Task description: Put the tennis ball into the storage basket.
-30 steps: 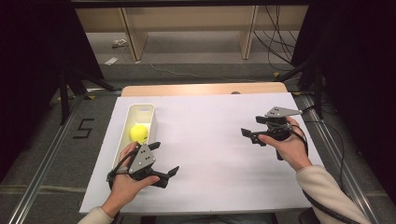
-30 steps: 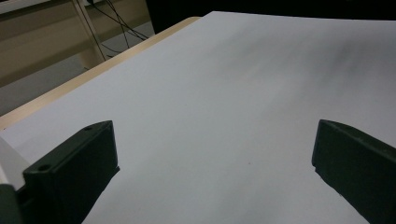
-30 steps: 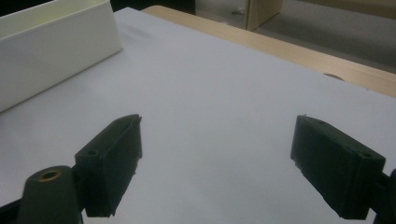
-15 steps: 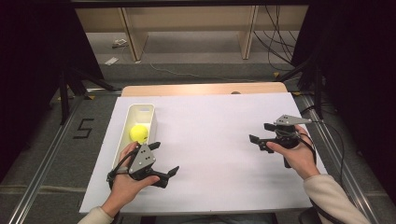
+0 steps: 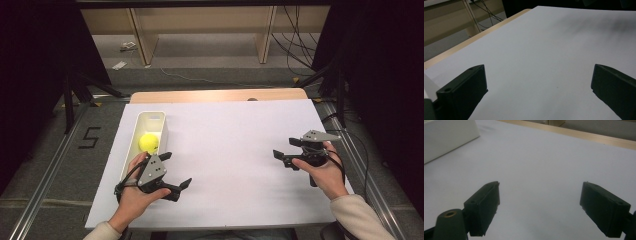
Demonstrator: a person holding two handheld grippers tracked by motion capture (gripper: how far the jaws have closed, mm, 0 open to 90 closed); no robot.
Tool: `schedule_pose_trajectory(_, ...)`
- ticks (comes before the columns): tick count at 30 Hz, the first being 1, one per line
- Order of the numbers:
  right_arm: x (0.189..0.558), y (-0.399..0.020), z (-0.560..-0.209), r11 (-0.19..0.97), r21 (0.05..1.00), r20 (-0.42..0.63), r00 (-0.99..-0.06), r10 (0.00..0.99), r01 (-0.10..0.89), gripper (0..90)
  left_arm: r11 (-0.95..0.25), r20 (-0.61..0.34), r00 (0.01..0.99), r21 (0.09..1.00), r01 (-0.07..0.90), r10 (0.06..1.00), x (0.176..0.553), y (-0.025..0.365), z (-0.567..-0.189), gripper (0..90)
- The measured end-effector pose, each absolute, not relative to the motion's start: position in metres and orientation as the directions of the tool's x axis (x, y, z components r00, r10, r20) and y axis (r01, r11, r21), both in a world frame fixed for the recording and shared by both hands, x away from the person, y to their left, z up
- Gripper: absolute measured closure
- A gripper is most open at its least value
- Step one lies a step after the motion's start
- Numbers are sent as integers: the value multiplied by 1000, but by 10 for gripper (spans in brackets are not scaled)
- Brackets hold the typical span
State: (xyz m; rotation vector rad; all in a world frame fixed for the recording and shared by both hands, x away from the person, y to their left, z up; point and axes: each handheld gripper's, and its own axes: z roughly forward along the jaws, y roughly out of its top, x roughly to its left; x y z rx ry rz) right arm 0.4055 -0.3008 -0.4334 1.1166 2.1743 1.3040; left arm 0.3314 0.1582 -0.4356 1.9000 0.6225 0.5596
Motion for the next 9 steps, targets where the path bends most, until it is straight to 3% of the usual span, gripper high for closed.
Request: schedule_pose_trajectory(9, 404, -300, -433, 266, 862, 72, -625, 777, 431, 166, -350, 103, 758, 921, 172, 644, 332, 159, -436, 0)
